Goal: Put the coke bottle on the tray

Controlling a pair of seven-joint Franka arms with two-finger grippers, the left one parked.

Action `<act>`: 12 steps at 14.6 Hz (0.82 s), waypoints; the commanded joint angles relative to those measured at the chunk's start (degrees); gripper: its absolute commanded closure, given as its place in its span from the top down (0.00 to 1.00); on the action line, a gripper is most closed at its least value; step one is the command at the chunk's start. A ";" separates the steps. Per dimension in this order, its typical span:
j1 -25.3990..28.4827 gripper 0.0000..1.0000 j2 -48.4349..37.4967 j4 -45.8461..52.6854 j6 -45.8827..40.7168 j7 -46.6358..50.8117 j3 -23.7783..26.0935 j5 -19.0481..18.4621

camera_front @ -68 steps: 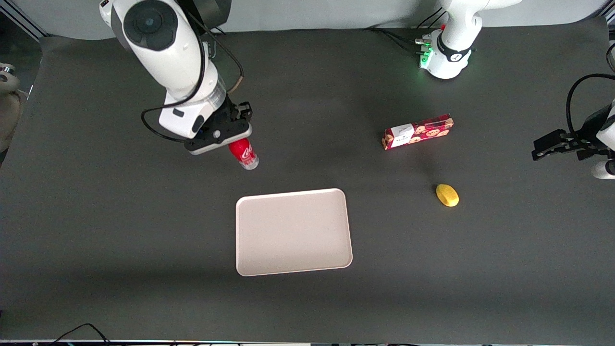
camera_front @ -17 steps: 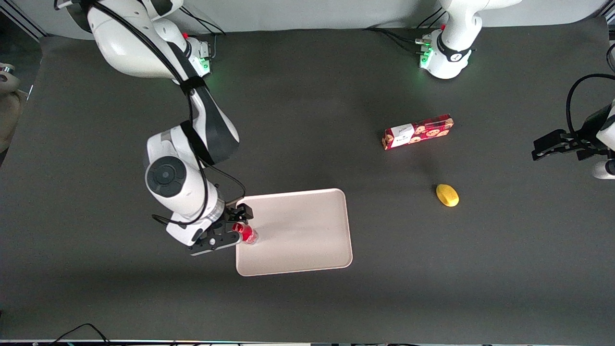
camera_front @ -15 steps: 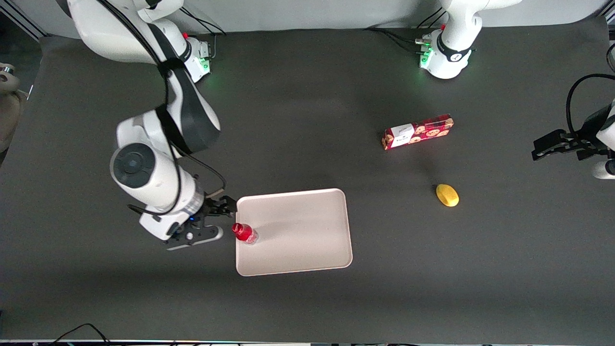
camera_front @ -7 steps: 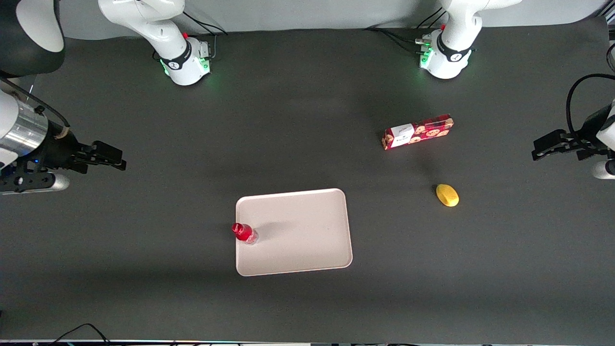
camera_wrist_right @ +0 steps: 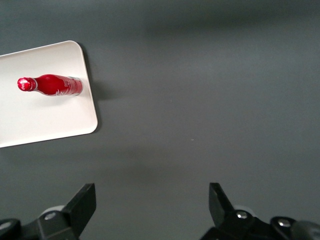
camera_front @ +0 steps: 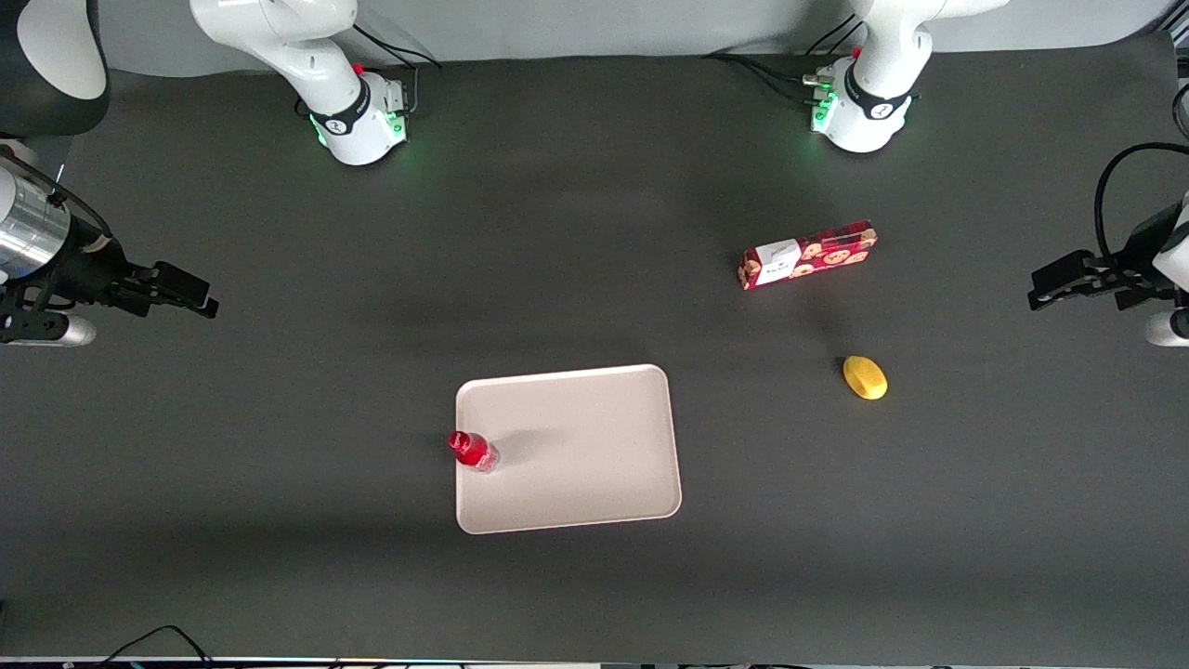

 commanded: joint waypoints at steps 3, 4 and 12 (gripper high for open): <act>0.62 1.00 -3.11 -4.57 2.11 3.27 -0.37 -2.87; 0.53 1.00 -4.16 -6.14 2.19 3.18 -0.46 -2.87; 0.71 1.00 -8.66 -10.65 5.97 1.69 -1.68 -7.36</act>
